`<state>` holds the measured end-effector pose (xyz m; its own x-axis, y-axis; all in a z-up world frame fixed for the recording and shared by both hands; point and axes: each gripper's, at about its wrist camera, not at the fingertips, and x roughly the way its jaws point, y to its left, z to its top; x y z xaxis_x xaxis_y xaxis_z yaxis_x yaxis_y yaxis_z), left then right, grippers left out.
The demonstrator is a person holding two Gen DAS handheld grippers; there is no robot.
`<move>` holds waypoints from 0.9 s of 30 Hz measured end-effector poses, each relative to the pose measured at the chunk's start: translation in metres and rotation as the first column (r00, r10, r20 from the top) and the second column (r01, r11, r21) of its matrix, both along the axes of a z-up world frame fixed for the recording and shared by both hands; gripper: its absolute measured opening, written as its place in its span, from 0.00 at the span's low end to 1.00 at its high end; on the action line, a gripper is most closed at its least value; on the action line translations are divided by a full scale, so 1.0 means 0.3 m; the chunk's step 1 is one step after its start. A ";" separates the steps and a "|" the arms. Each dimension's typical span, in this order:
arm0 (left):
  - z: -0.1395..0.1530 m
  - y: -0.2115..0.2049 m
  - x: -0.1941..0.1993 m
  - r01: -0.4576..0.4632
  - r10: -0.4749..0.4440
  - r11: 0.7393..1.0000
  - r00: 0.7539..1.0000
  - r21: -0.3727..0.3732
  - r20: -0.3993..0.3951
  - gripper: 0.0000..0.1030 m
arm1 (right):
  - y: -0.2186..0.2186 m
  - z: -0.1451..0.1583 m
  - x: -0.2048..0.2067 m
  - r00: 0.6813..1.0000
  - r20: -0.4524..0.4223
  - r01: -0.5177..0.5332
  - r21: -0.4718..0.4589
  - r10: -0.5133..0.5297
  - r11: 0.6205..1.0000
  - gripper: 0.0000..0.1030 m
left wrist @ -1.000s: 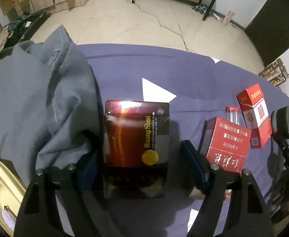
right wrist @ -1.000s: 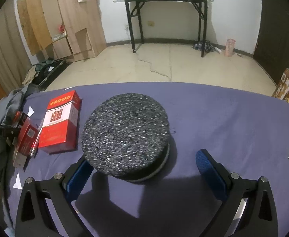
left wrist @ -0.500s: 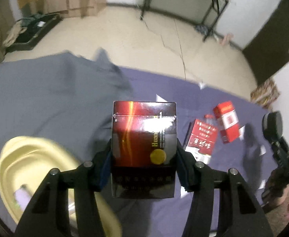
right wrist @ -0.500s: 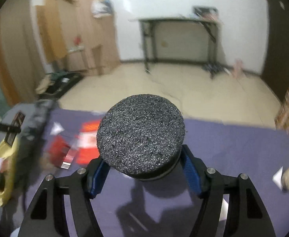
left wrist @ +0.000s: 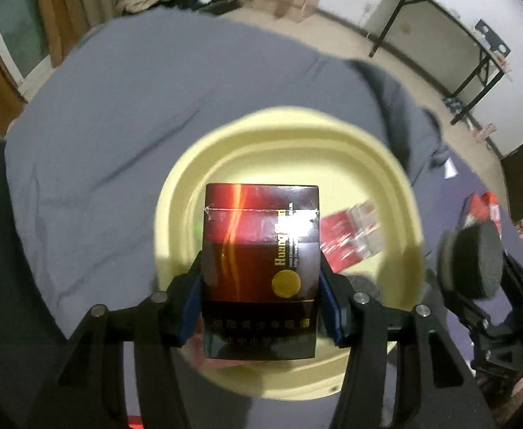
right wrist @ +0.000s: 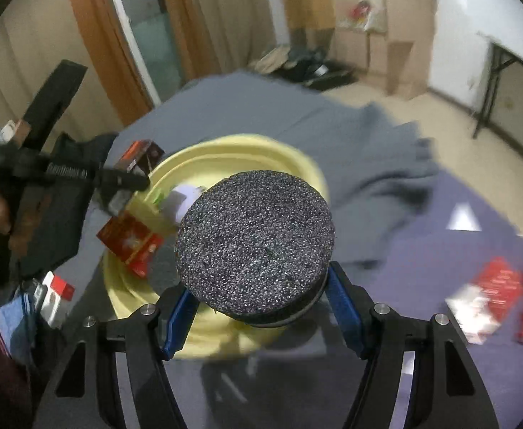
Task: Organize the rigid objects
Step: 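Carry the dark box and foam cylinder into the yellow tray and release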
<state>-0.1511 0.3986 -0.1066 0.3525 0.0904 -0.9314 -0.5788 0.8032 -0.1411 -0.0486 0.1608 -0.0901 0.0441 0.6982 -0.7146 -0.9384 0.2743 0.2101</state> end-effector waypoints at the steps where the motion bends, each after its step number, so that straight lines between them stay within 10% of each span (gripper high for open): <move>1: -0.022 -0.006 -0.005 0.004 -0.005 1.000 1.000 -0.003 -0.009 0.55 | 0.052 -0.012 -0.003 1.000 -0.027 -0.002 -0.014 0.002 1.000 0.66; 17: -0.117 0.075 0.113 -0.021 0.021 1.000 0.999 0.008 -0.037 0.57 | 0.408 -0.151 -0.024 0.999 -0.036 0.025 -0.200 -0.032 0.980 0.68; 23: -0.086 0.083 0.043 -0.096 0.098 0.994 0.995 -0.052 0.027 0.98 | 0.312 -0.087 -0.047 0.998 -0.055 0.038 -0.097 -0.043 0.995 1.00; 27: 0.038 0.012 0.059 -0.049 0.053 0.998 0.991 -0.032 0.123 1.00 | 0.078 0.021 0.008 0.990 -0.056 0.129 0.032 -0.127 0.991 1.00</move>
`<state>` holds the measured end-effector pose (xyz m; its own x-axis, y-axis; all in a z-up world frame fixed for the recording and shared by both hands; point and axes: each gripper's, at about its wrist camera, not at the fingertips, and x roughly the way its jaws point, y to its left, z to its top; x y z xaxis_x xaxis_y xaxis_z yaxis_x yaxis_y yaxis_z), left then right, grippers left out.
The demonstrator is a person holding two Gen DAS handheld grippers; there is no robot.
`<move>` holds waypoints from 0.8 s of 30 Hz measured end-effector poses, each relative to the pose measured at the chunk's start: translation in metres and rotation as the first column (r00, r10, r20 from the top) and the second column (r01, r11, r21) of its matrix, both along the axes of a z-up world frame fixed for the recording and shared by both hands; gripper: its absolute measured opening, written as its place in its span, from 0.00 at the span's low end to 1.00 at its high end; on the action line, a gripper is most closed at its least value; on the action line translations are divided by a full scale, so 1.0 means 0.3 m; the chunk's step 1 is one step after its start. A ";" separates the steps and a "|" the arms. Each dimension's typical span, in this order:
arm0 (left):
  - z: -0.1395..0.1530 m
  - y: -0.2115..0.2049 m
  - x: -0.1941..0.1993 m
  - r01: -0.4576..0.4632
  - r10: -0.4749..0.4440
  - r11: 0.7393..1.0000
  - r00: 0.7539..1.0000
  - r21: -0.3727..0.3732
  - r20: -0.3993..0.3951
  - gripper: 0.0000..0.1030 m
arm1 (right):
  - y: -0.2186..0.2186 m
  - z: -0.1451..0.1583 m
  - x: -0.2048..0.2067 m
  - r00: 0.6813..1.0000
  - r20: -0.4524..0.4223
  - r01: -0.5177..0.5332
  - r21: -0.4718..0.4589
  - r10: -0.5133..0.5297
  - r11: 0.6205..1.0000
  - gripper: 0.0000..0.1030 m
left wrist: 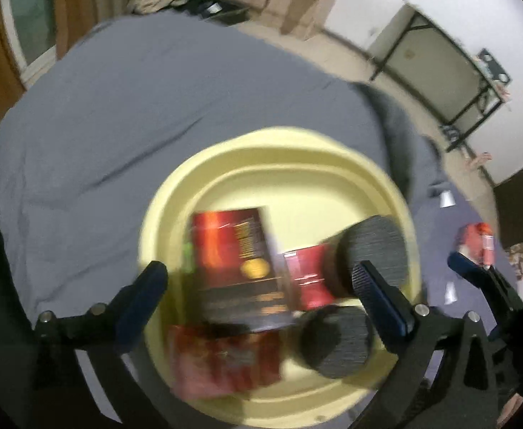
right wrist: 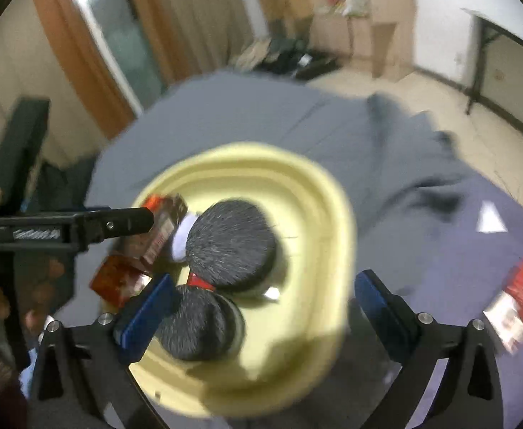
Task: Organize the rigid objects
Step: 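Carry the dark box and foam cylinder into the yellow tray and release, then grasp the white timer with the right tool while the left tool grasps a red box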
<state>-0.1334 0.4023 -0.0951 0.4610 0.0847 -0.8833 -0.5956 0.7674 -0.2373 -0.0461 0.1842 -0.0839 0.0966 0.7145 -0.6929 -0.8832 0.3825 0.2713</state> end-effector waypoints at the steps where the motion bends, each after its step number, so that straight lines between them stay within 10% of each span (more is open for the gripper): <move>1: 0.021 -0.022 0.019 0.017 -0.017 1.000 1.000 -0.003 0.008 1.00 | -0.071 0.023 0.008 0.999 0.016 0.033 0.024 -0.033 0.999 1.00; 7: 0.167 -0.346 0.310 0.278 -0.278 0.961 0.960 0.011 0.029 1.00 | -0.593 0.084 0.224 0.948 0.133 0.289 0.024 -0.290 0.957 1.00; 14: 0.199 -0.756 0.704 0.549 -0.549 0.835 0.835 -0.018 -0.013 1.00 | -1.305 0.054 0.473 0.770 0.425 0.571 -0.127 -0.476 0.811 1.00; 19: 0.079 -0.890 0.820 0.572 -0.567 0.819 0.817 0.028 -0.107 1.00 | -1.713 -0.078 0.580 0.670 0.296 0.736 -0.139 -0.681 0.663 1.00; 24: -0.133 -0.964 0.850 0.604 -0.582 0.797 0.776 0.018 -0.242 1.00 | -1.754 -0.175 0.637 0.683 0.220 0.730 -0.173 -0.697 0.661 1.00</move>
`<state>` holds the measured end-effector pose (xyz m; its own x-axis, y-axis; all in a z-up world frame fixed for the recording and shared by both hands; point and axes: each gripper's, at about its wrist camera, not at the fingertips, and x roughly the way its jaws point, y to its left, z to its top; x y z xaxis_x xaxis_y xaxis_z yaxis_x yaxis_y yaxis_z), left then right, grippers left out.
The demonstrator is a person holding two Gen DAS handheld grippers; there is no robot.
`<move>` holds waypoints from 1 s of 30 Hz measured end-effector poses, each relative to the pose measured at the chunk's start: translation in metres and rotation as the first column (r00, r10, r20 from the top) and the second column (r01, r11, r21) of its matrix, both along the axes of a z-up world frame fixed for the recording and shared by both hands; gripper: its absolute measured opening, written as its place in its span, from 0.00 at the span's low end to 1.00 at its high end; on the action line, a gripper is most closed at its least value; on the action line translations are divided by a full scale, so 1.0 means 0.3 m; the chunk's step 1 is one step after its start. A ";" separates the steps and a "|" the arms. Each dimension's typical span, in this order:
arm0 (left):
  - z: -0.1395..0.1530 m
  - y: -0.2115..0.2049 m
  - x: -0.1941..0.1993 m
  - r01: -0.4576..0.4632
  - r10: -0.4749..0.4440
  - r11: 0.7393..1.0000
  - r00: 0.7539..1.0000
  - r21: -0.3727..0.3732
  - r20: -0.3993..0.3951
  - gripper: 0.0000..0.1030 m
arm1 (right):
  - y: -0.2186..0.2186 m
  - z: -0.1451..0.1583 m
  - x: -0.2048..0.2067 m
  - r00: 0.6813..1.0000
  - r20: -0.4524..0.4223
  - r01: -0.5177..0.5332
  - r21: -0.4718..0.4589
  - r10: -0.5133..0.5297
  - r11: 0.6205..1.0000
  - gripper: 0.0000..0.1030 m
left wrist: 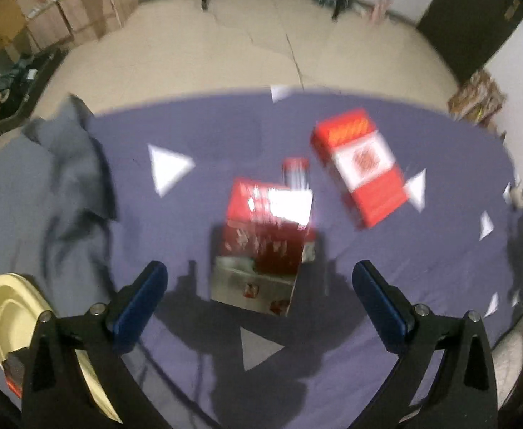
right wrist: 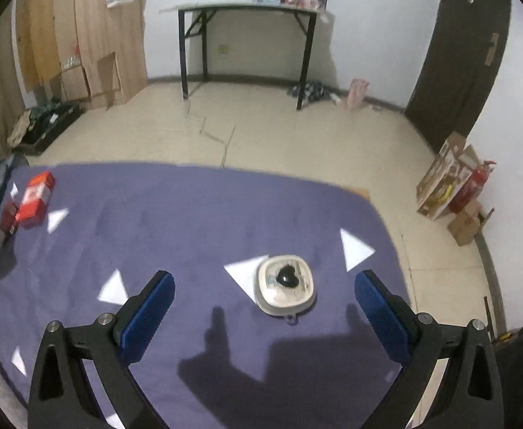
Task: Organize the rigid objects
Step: 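Grasp the white timer with the right tool while the left tool grasps a red box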
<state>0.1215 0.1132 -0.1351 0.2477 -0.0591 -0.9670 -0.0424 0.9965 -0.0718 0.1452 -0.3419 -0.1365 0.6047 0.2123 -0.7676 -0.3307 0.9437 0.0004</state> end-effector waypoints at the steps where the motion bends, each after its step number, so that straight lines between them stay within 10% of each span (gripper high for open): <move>1: -0.017 -0.002 0.001 0.007 -0.007 1.000 1.000 0.011 -0.006 1.00 | -0.001 -0.027 0.009 1.000 -0.017 -0.002 0.005 0.002 1.000 1.00; 10: -0.072 0.020 0.043 0.025 -0.024 0.999 0.999 -0.025 0.040 1.00 | -0.005 -0.080 0.181 0.995 -0.096 0.002 0.034 0.001 0.999 0.97; 13: -0.101 0.017 0.037 0.056 -0.055 0.998 0.998 -0.020 0.025 0.94 | -0.026 -0.136 0.231 0.987 -0.154 0.050 0.074 -0.038 0.996 0.83; 15: -0.111 0.016 0.036 0.071 -0.070 0.997 0.997 -0.015 0.026 0.72 | -0.049 -0.129 0.253 0.987 -0.153 0.069 0.100 -0.053 0.993 0.80; 19: -0.089 0.027 0.040 0.068 -0.065 0.991 0.997 -0.118 0.030 0.56 | -0.060 -0.098 0.274 0.985 -0.143 0.114 0.124 -0.096 0.986 0.47; 30: 0.166 0.154 -0.045 0.021 0.001 0.989 0.990 -0.150 0.144 0.56 | 0.127 0.068 0.154 0.998 -0.014 -0.063 0.140 0.066 0.988 0.46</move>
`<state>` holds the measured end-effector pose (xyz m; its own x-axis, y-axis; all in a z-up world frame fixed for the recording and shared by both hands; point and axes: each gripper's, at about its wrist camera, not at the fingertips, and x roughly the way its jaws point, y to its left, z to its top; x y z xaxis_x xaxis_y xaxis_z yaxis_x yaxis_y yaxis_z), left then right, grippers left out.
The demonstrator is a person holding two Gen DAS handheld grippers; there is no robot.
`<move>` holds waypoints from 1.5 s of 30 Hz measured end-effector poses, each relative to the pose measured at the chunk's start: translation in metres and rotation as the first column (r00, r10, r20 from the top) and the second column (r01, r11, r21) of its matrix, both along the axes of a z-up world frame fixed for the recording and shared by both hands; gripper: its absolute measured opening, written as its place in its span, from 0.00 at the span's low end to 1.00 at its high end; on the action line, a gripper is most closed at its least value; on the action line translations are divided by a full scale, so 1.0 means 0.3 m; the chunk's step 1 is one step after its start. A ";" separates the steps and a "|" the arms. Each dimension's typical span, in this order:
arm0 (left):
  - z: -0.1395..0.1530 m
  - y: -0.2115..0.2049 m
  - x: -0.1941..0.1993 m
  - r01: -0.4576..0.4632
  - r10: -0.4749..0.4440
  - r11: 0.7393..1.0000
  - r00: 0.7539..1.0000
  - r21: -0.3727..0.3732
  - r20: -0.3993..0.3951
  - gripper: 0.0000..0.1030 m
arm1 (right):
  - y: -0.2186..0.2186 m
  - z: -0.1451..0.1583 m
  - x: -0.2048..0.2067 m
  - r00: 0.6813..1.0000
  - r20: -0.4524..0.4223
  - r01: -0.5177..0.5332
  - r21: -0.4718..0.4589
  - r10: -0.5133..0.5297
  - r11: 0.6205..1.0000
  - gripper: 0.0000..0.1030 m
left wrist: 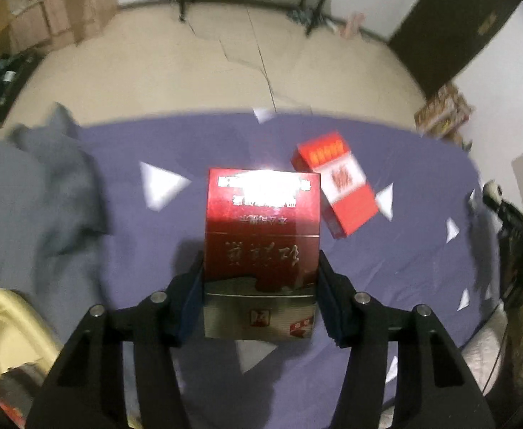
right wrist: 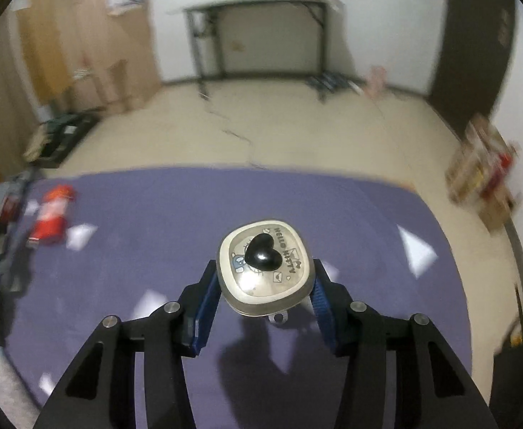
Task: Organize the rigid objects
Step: 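Grasp the white timer with the right tool while the left tool grasps a red box, then carry the white timer and red box into the yellow tray and release both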
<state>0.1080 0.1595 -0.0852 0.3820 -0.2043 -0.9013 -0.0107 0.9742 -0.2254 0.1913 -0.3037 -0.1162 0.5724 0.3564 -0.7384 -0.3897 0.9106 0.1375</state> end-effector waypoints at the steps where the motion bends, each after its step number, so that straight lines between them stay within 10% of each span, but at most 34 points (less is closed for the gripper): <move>1: 0.050 0.037 -0.020 -0.021 0.021 1.000 0.999 0.005 0.028 0.56 | 0.057 0.051 -0.021 0.999 0.029 -0.045 0.023 0.045 0.999 0.46; 8: 0.263 0.446 -0.406 -0.311 0.305 0.950 0.938 0.009 0.163 0.56 | 0.532 0.212 -0.279 0.909 0.097 -0.412 0.052 0.406 0.910 0.46; 13: 0.146 0.714 -0.731 -0.501 0.494 0.859 0.865 0.107 0.083 0.56 | 0.974 0.226 -0.588 0.716 0.063 -0.696 -0.016 0.695 0.718 0.46; 19: 0.006 0.845 -0.882 -0.591 0.598 0.795 0.801 0.138 -0.016 0.56 | 1.353 0.151 -0.810 0.587 -0.007 -0.810 -0.006 0.810 0.587 0.46; 40: -0.139 0.857 -0.684 -0.528 0.541 0.837 0.839 0.144 -0.066 0.58 | 1.771 -0.089 -0.908 0.556 -0.099 -0.826 -0.178 0.826 0.535 0.47; 45: -0.091 0.865 -0.723 -0.566 0.566 0.824 0.824 0.002 -0.006 0.94 | 1.753 -0.083 -0.926 0.538 -0.095 -0.840 -0.138 0.838 0.524 0.56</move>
<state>-0.1090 0.4191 -0.1126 0.4252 0.0465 -0.9039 -0.5617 0.7966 -0.2232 -0.0865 0.2222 -0.1411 0.0572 0.5522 -0.8318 -0.9840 0.1719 0.0464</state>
